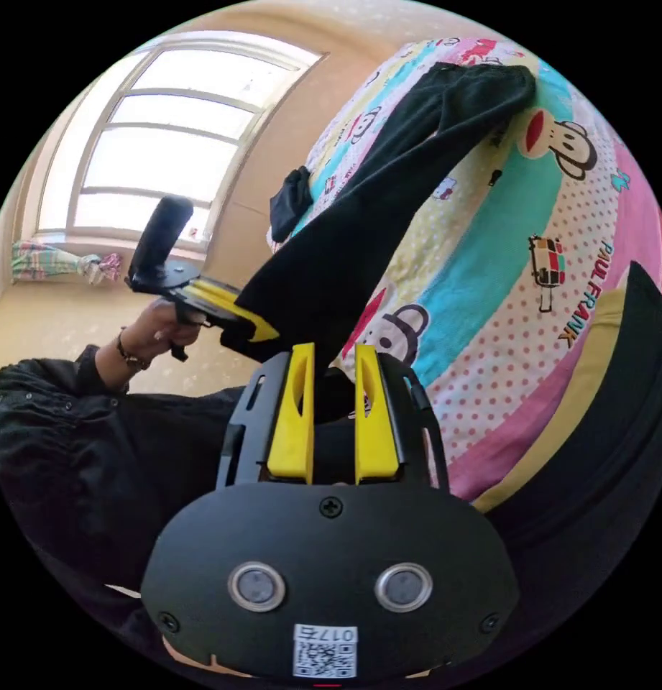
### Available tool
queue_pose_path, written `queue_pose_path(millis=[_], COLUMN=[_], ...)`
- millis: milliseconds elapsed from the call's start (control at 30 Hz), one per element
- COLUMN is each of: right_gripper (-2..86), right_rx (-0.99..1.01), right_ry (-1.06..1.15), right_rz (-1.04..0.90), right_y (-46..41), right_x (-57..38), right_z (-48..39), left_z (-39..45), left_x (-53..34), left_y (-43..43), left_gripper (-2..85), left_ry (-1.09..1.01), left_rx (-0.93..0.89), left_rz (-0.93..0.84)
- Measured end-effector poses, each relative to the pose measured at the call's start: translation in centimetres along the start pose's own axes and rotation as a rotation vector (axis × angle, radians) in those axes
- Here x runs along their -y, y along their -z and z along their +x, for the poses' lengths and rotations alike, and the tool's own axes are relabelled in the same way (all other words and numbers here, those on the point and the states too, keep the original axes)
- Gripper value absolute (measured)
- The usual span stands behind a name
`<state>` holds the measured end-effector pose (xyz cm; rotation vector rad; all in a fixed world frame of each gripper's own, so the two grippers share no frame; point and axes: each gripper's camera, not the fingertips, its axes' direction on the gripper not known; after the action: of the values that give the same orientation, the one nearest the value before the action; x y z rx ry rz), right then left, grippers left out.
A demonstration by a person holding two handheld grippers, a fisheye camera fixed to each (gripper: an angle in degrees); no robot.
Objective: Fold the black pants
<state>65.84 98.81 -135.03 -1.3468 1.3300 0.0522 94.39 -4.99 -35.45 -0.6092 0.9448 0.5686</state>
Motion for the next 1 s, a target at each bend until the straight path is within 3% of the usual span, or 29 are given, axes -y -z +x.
queue_pose_path(millis=[167, 400, 533, 667, 733, 833, 933, 1000], right_gripper=[14.3, 14.0, 8.2, 2.1, 1.5, 1.3, 1.8, 2.3], right_rx=[-0.023, -0.057, -0.132, -0.502, -0.500, -0.499, -0.420, -0.402], right_ry=[-0.274, -0.665, -0.725, -0.657, -0.558, -0.428, -0.344, -0.375], right_rz=[0.300, 0.673, 0.666, 0.648, 0.591, 0.550, 0.449, 0.345], right_y=[6.0, 4.9, 1.2, -1.3, -4.0, -9.6, -16.7, -21.2], right_x=[13.7, 26.3, 33.5, 41.3, 45.9, 53.0, 59.4, 61.6], right_z=[7.6, 13.2, 13.5, 8.7, 6.5, 2.1, -0.1, 0.3], left_z=[-3.0, -7.2, -12.5, -20.5, -26.5, -33.1, -39.0, -42.7], left_x=[-3.2, -6.1, -7.1, -6.9, -7.6, -9.5, -11.7, -12.6], left_y=[5.8, 15.2, 20.5, 22.7, 23.4, 24.3, 25.1, 24.8], left_gripper=[1.8, 2.3, 2.4, 2.1, 2.2, 2.3, 2.6, 3.0], left_ry=[0.036, 0.023, 0.005, 0.046, 0.100, 0.183, 0.274, 0.346], left_rx=[-0.180, -0.390, -0.589, -0.868, -1.220, -1.550, -1.716, -1.629], left_rz=[0.094, 0.160, 0.179, 0.169, 0.194, 0.269, 0.394, 0.379])
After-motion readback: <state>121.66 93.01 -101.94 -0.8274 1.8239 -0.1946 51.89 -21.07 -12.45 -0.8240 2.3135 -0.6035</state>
